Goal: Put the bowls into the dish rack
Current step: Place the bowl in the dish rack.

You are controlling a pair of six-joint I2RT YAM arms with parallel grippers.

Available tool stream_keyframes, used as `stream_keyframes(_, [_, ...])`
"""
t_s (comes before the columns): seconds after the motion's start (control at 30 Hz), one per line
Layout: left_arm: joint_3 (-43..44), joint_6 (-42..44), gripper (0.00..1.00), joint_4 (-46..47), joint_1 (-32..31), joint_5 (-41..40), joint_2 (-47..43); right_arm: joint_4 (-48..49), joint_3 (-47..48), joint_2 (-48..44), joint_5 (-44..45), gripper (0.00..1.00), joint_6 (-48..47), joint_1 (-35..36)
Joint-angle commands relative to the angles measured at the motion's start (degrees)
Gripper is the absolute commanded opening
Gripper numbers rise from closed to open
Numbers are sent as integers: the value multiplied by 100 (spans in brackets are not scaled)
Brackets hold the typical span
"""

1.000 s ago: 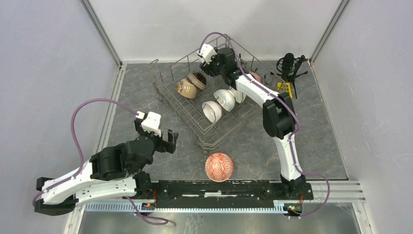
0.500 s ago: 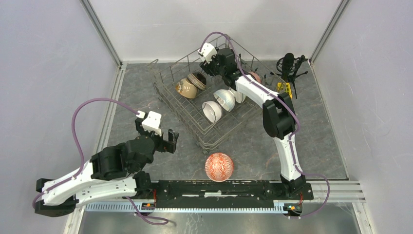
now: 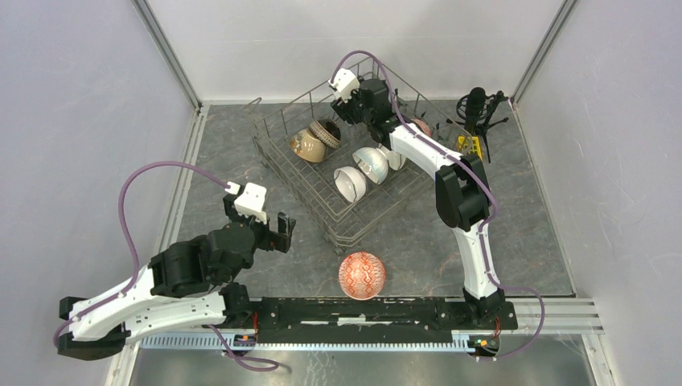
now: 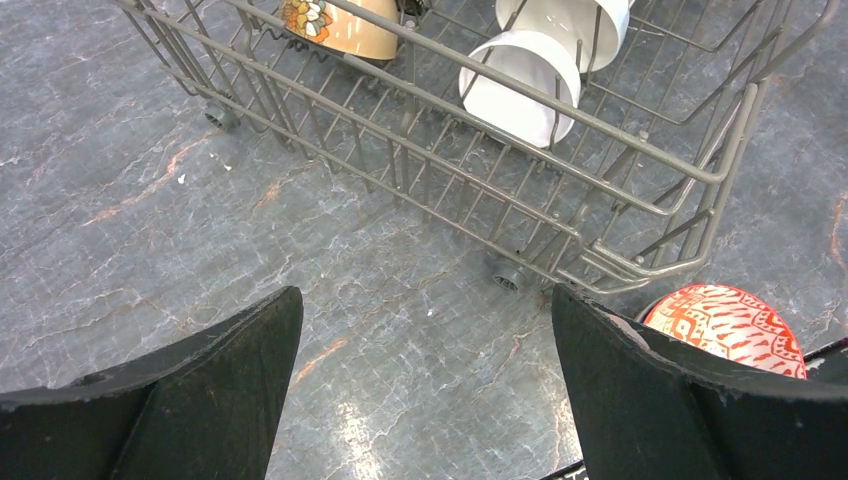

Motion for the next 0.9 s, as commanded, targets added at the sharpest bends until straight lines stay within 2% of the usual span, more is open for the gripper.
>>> stream_keyframes(0.0, [-21,278,100,253,42,17,14,476,111,-397,241,0,6,-80])
stream_keyframes(0.87, [-44,346,100,355,248,275,7,326,420,-531,-147,0,-202,-187])
